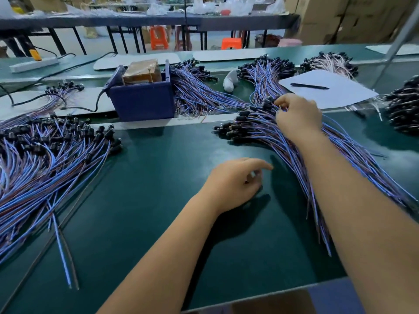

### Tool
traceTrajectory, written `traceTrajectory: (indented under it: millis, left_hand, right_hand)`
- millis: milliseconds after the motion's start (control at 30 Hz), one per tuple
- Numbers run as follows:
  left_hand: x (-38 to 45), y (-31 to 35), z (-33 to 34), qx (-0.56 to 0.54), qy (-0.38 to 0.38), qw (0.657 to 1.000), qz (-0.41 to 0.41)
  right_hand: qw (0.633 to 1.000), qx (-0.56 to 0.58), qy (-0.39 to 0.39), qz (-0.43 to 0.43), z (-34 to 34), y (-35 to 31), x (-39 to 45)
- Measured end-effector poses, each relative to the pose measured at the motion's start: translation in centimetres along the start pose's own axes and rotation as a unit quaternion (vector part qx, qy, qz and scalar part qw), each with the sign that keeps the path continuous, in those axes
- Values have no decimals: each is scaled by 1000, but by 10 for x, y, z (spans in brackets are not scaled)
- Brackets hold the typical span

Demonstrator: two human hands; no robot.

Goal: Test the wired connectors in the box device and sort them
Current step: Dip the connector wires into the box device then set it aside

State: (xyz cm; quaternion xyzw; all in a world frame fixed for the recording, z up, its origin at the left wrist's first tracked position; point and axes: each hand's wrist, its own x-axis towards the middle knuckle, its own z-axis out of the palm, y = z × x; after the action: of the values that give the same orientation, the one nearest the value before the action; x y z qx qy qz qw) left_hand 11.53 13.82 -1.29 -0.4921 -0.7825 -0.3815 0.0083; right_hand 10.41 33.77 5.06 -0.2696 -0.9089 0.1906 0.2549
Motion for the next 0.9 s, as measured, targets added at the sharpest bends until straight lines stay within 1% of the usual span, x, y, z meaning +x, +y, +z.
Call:
traceTrajectory:
  millis: [33,100,200,233,300,367,433,500,600,667,800,900]
  left_hand:
    - [0,-1,-1,-13,23,999,-21]
    - [0,-6,-9,-20,74,995,-67]
    - [-7,-29,-36,33,171,976,-129]
    - [-11,-40,-49,56,214,962,-162]
    - [-25,-64,-75,127,298,912,-251]
    - [-44,-84,-98,194,338,857,-336]
    - [-60,-99,-116,209,336,824,-405]
    - [-69,-111,-130,201,319,808,-453]
    - [-71,-121,-137,210,288,799,-485]
    - [-68,-122,-137,226,279,787,-502]
    - [-62,-124,-139,243,289,765,-522]
    - [-65,-127,-139,233,317,766,-508]
  right_hand:
    - [1000,-20,6,0,3,-2,-3]
    - [999,-20,21,-16,14,-14,-13]
    - [997,30,28,-70,39,-45,-34]
    - [994,59,15,-89,49,-57,-41]
    - [984,128,-34,-119,69,-81,-56]
    - [968,185,-103,-136,89,-105,-70]
    - [947,235,-177,-131,106,-125,-81]
    - [933,263,-222,-104,119,-137,-87]
    - [939,269,-205,-65,128,-139,-87]
    - [939,273,-202,-59,128,-138,-87]
    - [936,282,-201,-64,127,-137,-89]
    - [931,302,-197,-62,125,-135,-91]
